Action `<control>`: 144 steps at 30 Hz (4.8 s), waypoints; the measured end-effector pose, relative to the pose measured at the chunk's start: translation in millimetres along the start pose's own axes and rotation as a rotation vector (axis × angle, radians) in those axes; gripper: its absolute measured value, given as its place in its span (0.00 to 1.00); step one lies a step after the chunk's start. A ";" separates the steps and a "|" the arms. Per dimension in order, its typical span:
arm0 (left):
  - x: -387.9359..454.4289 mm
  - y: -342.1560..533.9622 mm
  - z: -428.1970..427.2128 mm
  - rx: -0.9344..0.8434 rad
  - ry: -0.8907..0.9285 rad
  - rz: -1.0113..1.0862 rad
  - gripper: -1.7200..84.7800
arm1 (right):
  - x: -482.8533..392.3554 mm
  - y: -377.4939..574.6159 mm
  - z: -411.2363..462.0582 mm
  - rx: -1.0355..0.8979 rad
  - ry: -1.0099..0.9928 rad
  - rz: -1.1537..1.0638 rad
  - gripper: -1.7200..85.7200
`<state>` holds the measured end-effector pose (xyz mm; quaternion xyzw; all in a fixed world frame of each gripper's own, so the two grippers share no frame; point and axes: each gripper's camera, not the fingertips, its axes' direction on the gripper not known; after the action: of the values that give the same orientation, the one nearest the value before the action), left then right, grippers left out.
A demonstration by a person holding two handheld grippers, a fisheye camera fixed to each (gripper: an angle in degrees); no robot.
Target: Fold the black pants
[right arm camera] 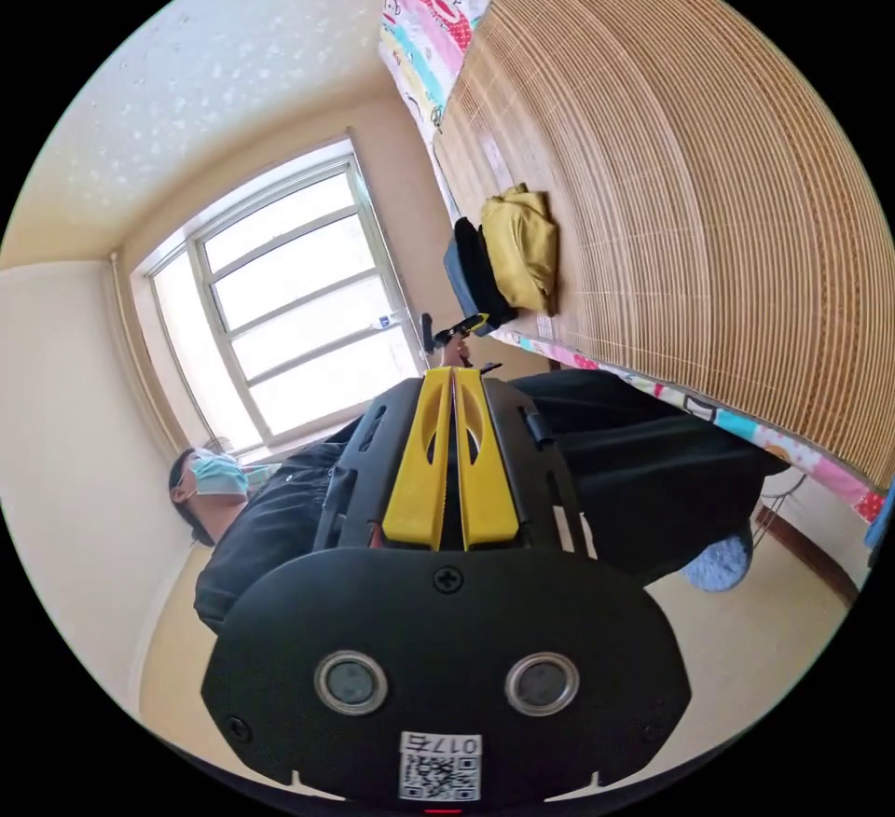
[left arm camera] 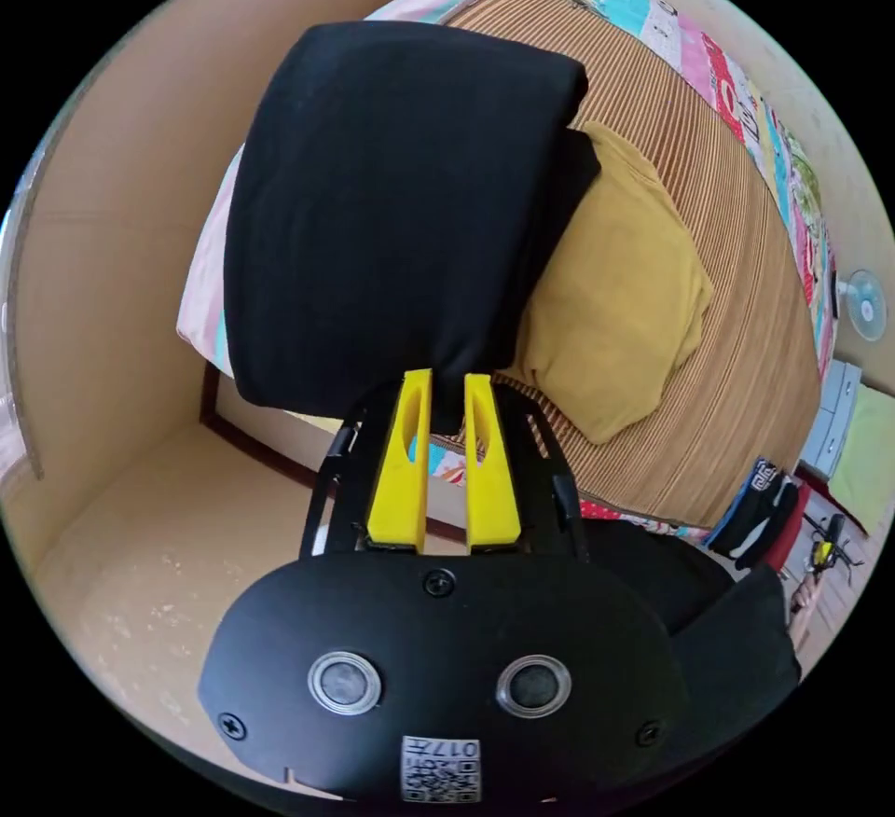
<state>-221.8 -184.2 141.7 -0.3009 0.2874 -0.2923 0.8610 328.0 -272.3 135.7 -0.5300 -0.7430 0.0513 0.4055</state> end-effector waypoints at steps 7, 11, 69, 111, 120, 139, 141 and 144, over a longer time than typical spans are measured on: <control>-4.0 15.4 -174.1 0.437 0.770 0.403 0.02 | 7.6 7.1 34.6 0.065 -0.108 -0.109 0.02; 145.2 41.4 -254.0 0.470 0.723 0.902 0.01 | 28.9 2.5 32.6 0.154 -0.018 0.022 0.02; 200.3 361.9 -136.4 0.222 1.940 2.196 0.08 | -64.5 -2.9 299.7 -0.169 0.049 -0.493 0.24; 192.0 388.8 -78.2 0.525 1.281 1.748 0.08 | -196.0 -17.3 191.5 -0.163 0.422 -0.723 0.09; 278.7 148.3 -209.2 0.671 0.559 1.126 0.08 | -340.9 -148.3 32.5 0.480 0.832 -0.755 0.04; 87.7 -80.9 249.4 -0.074 0.300 0.338 0.18 | 298.1 -212.9 9.6 0.046 0.388 0.229 0.15; 93.3 -82.3 269.9 -0.159 0.309 0.347 0.18 | 318.6 -207.6 10.4 0.055 0.434 0.269 0.18; 116.6 -85.7 284.6 -0.261 0.134 0.347 0.15 | 321.6 -214.9 19.9 0.025 0.505 0.235 0.19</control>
<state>18.2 -219.0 349.3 -0.3356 0.4270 -0.1198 0.8311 119.5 -91.7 407.5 -0.6034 -0.5513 -0.0267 0.5755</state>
